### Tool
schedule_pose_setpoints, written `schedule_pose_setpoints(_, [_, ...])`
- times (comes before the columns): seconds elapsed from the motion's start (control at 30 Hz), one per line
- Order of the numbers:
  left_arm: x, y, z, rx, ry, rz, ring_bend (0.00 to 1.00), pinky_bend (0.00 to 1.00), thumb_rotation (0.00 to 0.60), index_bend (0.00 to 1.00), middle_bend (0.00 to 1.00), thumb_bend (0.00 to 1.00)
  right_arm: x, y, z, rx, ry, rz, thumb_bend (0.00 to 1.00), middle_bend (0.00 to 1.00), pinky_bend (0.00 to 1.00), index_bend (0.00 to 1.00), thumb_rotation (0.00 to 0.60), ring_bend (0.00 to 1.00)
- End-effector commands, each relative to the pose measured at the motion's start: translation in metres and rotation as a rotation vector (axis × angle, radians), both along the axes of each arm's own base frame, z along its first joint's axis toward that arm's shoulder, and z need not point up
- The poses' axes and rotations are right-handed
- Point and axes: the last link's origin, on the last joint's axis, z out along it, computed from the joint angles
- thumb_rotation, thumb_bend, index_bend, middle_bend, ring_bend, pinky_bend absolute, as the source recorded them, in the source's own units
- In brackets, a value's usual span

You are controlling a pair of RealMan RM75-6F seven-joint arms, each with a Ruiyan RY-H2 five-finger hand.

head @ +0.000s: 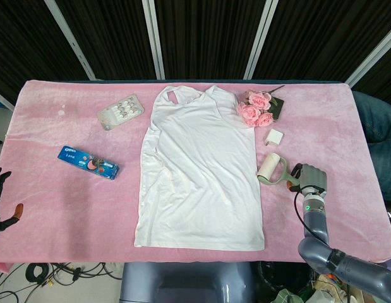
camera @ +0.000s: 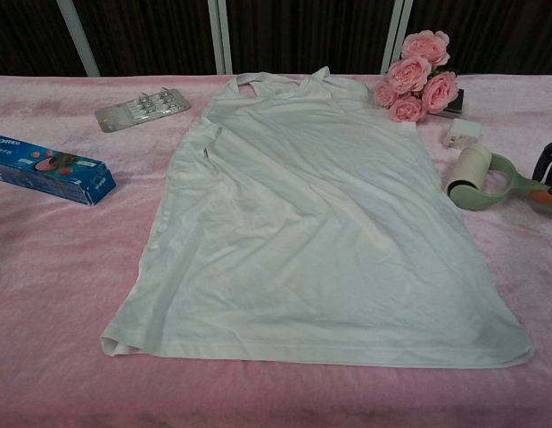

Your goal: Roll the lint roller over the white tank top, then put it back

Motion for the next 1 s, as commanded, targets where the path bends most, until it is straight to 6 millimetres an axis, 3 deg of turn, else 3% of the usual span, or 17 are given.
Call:
schedule_pose_setpoints(0.03, [0.0001,-0.0001,0.0001,0.001,0.0,0.0,0.04,0.14,0.6,0.12,0.04,0.35,0.0,0.0001,-0.0001,0.0,0.001,0.001,0.54,0.54,0.4,0.66,0.6,0.51])
schedule_pose_setpoints(1.0, [0.0008,-0.0018,0.0006,0.003,-0.006,0.0,0.04,0.2,0.6,0.12,0.04,0.36,0.009,-0.0003,0.0058,-0.026,-0.024,0.075,0.58,0.56,0.4,0.71,0.6,0.52])
